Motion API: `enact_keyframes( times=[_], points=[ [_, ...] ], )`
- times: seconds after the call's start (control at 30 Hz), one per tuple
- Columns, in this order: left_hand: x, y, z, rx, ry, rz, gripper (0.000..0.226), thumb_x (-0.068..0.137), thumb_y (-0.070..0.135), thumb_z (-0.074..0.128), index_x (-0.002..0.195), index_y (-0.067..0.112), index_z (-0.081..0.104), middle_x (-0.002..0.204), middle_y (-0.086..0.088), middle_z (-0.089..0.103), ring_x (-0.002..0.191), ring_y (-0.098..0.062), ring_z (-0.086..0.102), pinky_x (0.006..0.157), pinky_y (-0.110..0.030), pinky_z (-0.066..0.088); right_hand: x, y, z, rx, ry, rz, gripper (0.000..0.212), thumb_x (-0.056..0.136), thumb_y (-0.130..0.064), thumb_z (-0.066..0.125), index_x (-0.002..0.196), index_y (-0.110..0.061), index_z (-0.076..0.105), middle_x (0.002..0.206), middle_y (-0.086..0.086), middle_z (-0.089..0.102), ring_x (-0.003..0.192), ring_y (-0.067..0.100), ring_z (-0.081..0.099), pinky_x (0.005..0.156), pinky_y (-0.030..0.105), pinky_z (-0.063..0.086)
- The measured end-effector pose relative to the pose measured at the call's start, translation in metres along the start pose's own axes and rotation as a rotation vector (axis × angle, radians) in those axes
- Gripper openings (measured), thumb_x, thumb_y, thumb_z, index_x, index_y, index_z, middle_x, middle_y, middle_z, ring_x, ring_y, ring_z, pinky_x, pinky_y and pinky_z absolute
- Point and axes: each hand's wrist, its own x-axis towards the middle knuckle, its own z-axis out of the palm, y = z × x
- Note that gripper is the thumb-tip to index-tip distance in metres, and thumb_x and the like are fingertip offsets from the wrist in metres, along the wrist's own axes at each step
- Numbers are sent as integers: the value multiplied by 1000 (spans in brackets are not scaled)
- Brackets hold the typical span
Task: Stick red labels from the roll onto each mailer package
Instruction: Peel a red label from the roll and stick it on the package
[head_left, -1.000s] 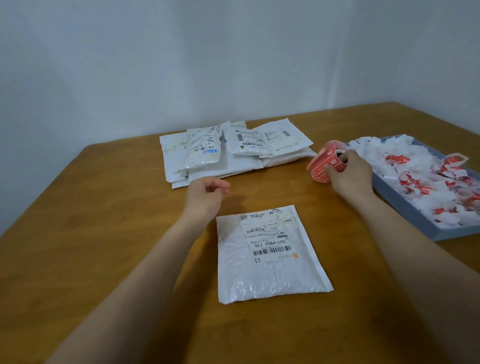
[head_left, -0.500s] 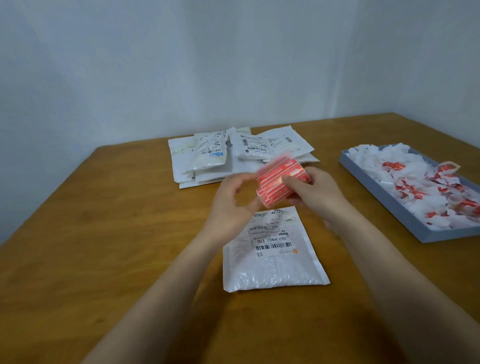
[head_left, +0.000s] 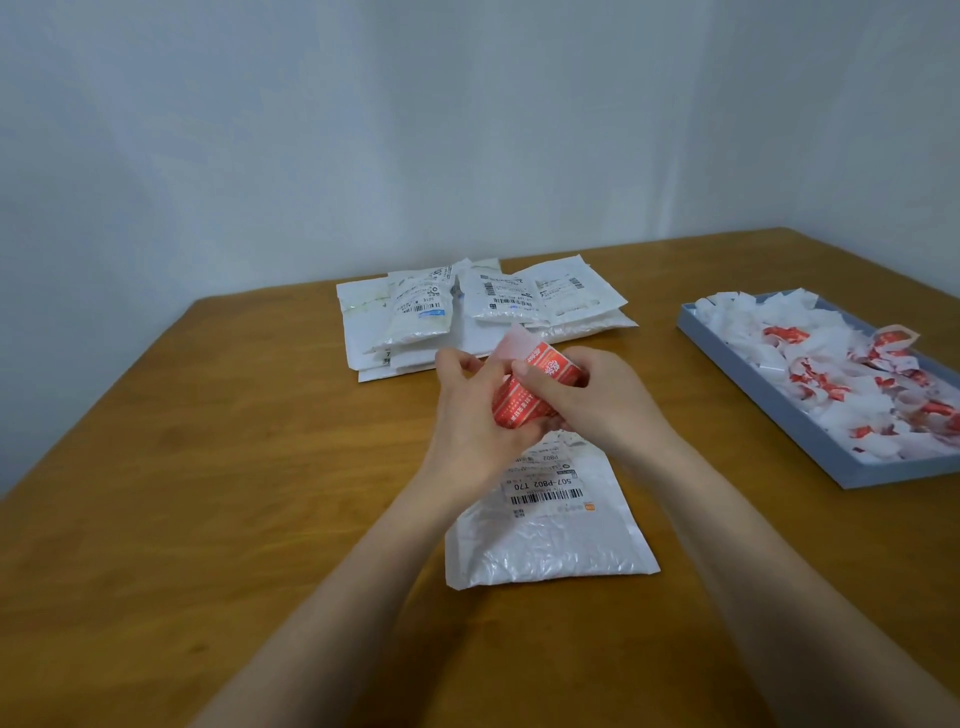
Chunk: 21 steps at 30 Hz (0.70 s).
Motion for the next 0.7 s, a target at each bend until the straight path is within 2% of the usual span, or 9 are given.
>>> enact_keyframes(
  times=[0.1, 0.17, 0.27, 0.37, 0.5, 0.57, 0.6, 0.67, 0.7],
  points=[
    [1, -1, -2, -171, -62, -62, 45, 75, 18, 80, 114, 23, 59, 108, -1, 50, 86, -20, 64, 73, -40, 59, 1, -3, -1, -50, -10, -33, 46, 84, -54, 63, 86, -8, 66, 71, 2, 69, 61, 13, 67, 65, 35, 58],
    [0, -2, -5, -321, -82, -143, 38, 82, 12, 74, 115, 22, 59, 103, -7, 64, 81, -19, 67, 69, -35, 60, 1, -5, -3, -15, -34, -42, 34, 88, -48, 62, 98, -15, 65, 79, 5, 71, 63, 13, 70, 68, 35, 60],
    [-2, -1, -12, -588, -112, -354, 34, 89, 19, 67, 122, 19, 55, 108, -7, 68, 87, -19, 71, 75, -34, 60, 3, -4, -8, 83, 28, -17, 33, 90, -40, 62, 118, -23, 58, 90, 3, 70, 73, 14, 70, 77, 39, 59],
    [-2, 0, -17, -831, -177, -488, 25, 95, 18, 58, 118, 10, 55, 101, -8, 70, 85, -18, 70, 76, -37, 59, 10, 4, -15, 62, 103, 70, 42, 91, -44, 58, 129, -25, 53, 106, -7, 63, 99, 12, 63, 91, 38, 53],
    [-3, 1, -21, -933, -240, -521, 22, 94, 15, 56, 115, 8, 55, 95, -11, 67, 81, -19, 65, 72, -36, 56, 9, 9, -15, 251, -98, 267, 52, 92, -52, 51, 135, -22, 48, 128, 1, 58, 111, 15, 59, 97, 36, 51],
    [-3, 3, -21, -931, -242, -532, 25, 94, 16, 57, 118, 8, 53, 95, -11, 66, 81, -20, 64, 72, -37, 56, 7, 9, -13, 371, -183, 309, 51, 92, -52, 50, 132, -20, 50, 125, 4, 61, 110, 17, 62, 99, 37, 50],
    [-3, 3, -22, -929, -243, -531, 27, 93, 16, 57, 118, 7, 53, 96, -11, 66, 82, -21, 64, 73, -38, 56, 6, 8, -12, 410, -211, 306, 43, 93, -50, 49, 123, -21, 54, 120, 4, 64, 107, 17, 64, 97, 36, 50],
    [-4, 3, -22, -926, -253, -524, 27, 93, 15, 58, 119, 8, 54, 97, -11, 67, 85, -21, 64, 80, -43, 55, 5, 5, -10, 456, -256, 284, 28, 96, -46, 47, 107, -24, 60, 108, 2, 70, 100, 15, 68, 92, 32, 53],
    [-5, 2, -22, -925, -263, -526, 28, 93, 15, 58, 119, 8, 55, 98, -12, 68, 87, -22, 65, 85, -45, 54, 5, 3, -10, 472, -273, 274, 27, 97, -44, 46, 106, -23, 62, 106, 2, 72, 98, 15, 69, 89, 30, 54]
  ],
)
